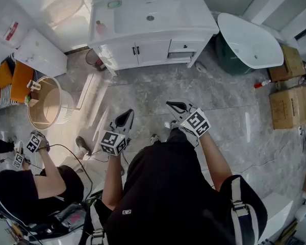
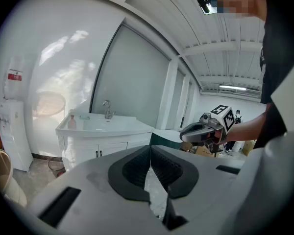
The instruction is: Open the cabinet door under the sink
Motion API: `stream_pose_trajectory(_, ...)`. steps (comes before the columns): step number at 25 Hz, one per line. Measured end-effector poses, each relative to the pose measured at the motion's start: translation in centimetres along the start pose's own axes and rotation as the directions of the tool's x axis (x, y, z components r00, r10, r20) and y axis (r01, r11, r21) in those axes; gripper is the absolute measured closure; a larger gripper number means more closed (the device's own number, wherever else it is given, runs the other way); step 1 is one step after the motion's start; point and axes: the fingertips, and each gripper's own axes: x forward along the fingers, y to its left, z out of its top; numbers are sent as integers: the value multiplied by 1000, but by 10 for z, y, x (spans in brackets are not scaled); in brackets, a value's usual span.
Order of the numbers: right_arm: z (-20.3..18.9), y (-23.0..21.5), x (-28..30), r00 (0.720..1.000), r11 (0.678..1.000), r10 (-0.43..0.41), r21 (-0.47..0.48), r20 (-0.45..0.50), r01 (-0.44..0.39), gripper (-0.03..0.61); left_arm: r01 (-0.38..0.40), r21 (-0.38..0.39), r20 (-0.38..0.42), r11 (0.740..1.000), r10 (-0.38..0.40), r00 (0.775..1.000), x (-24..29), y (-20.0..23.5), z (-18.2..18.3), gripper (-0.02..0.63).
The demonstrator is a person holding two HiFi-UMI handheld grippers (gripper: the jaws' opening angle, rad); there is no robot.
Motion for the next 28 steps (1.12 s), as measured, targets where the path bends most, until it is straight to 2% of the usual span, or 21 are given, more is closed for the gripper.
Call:
stream_pose_trajectory(6,0,-7,7,1000,1000,-1,-15,-2,0,518,-10,-8,2,1000,10,1000,5,9,3,597)
stream_pose_trajectory(28,-2,-15,21,1000,999,-19,29,-17,20,518,-4,-23,-3,1000,4,1000,12,23,3,597)
